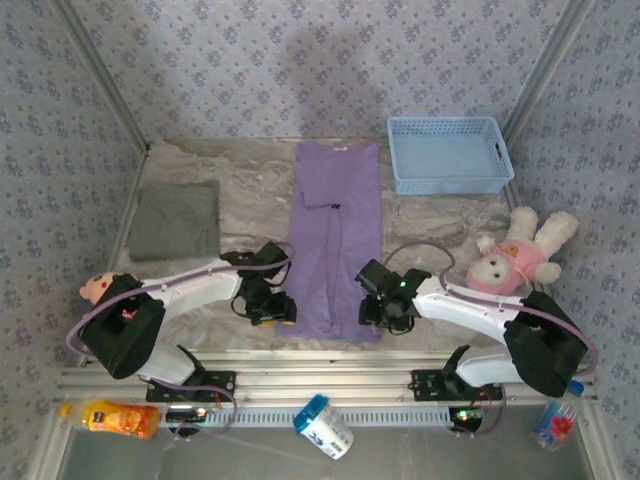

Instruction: Fold and stack the mixed laundry pile

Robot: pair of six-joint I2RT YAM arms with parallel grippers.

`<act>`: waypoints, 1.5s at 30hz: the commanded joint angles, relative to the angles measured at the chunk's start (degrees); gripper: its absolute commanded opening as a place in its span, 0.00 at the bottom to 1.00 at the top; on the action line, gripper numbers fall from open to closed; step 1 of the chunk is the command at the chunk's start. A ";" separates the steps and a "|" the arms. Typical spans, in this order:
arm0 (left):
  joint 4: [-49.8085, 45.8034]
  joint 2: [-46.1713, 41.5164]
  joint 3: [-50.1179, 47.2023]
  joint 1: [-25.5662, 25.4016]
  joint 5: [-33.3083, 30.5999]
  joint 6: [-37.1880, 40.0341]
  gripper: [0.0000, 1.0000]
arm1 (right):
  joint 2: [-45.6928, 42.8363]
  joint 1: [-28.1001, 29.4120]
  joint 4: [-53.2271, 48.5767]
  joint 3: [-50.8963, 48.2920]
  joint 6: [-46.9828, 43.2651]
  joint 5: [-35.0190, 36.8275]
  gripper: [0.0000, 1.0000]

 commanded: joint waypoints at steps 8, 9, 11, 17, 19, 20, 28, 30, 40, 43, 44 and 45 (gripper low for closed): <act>3.11 1.01 -4.72 -2.81 -1.03 -3.09 0.47 | 1.23 5.57 5.10 -2.41 7.14 1.12 0.48; 3.49 1.39 -4.60 -2.81 -1.22 -3.05 0.45 | 1.62 5.72 5.42 -2.59 7.33 1.18 0.45; 3.72 2.77 -3.73 -2.86 -1.49 -2.66 0.39 | 2.53 5.89 5.96 -2.72 7.50 1.27 0.38; 2.79 5.38 -0.53 -2.85 -1.99 -1.55 0.13 | 3.42 5.78 4.33 -2.49 7.96 2.26 0.17; 1.94 5.28 0.19 -2.86 -2.21 -1.31 0.04 | 3.27 5.35 4.04 -1.79 8.05 2.33 0.07; 1.54 5.06 0.73 -2.84 -2.30 -1.11 0.00 | 3.22 5.24 3.80 -1.31 7.97 2.57 0.03; -4.61 0.22 6.67 -2.73 -5.82 -0.05 0.00 | 0.30 3.53 -1.08 4.52 5.00 5.75 0.00; -5.63 -0.58 8.80 -2.59 -7.13 0.20 0.00 | -1.07 2.30 -2.14 5.87 4.46 6.76 0.00; -7.01 1.85 20.04 4.66 -8.01 3.48 0.00 | -5.55 -11.62 6.39 7.71 0.21 1.35 0.00; -6.93 4.03 23.48 7.23 -7.87 4.48 0.00 | -3.44 -15.91 7.93 9.90 -2.08 -1.28 0.00; -6.76 4.92 24.72 8.02 -7.79 4.65 0.00 | -2.39 -17.34 8.25 10.94 -2.96 -2.34 0.00; -6.68 5.59 25.67 8.55 -7.69 4.76 0.00 | -1.05 -18.36 8.55 11.89 -3.84 -3.20 0.00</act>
